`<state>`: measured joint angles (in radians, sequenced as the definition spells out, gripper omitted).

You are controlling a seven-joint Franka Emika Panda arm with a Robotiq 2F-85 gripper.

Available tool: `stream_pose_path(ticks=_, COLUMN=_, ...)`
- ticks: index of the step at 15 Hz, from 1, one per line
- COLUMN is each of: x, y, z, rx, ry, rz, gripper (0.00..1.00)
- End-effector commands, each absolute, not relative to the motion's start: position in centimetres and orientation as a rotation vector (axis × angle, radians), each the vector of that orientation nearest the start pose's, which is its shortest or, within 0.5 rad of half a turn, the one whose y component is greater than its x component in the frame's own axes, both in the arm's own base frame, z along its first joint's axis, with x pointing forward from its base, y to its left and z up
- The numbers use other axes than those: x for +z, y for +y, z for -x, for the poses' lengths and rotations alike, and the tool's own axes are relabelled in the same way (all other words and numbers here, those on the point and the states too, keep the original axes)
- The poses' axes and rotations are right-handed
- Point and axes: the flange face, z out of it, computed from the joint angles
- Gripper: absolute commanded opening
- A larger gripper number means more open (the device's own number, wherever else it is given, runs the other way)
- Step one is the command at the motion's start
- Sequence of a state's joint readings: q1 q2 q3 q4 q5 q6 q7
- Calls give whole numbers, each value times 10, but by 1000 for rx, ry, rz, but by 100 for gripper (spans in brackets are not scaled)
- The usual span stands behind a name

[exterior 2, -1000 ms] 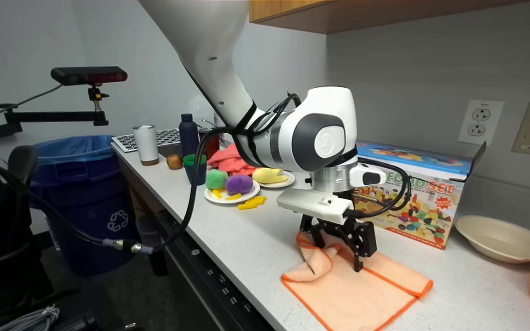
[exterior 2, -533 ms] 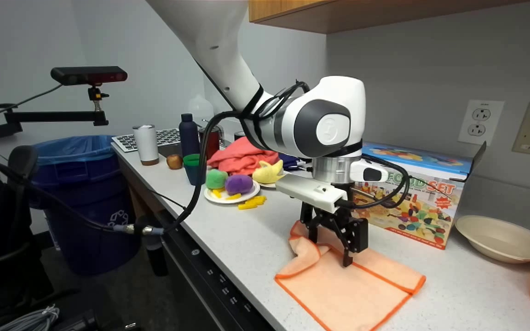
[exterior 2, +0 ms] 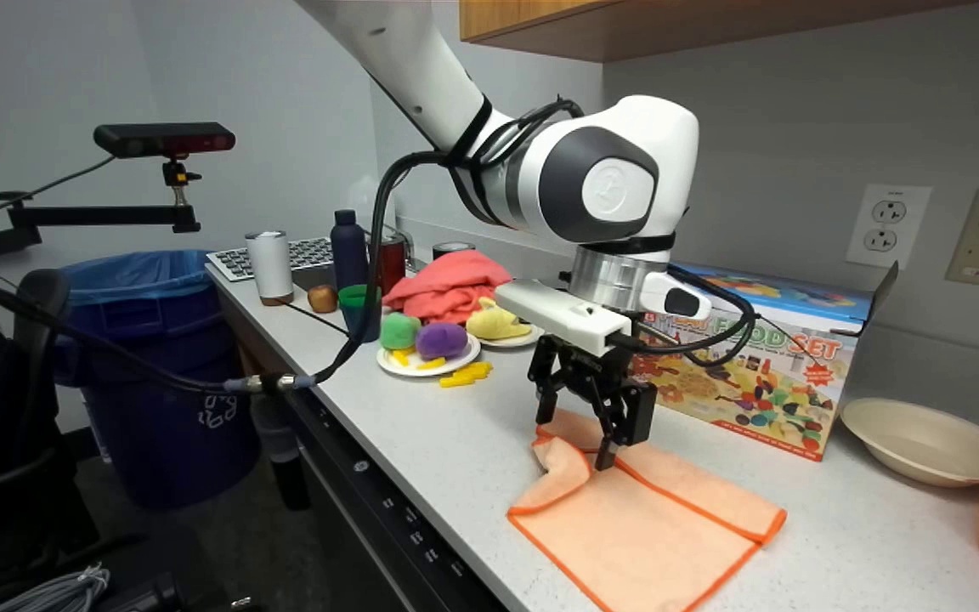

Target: Unfold the cloth on the counter

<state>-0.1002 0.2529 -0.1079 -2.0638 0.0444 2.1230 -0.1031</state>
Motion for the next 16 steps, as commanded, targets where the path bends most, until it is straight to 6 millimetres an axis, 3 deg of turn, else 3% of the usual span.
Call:
stream_pose_path(ticks=1, x=308, y=-110, z=-543, rx=337, ry=142, rz=3035, gripper=100)
stream_pose_path(ticks=11, x=310, y=-72, z=-544, rx=362, ry=-53, rz=2738, gripper=100)
stream_pose_path(ticks=16, x=319, y=-72, z=-546, rx=321, ry=-79, rz=2651, gripper=100)
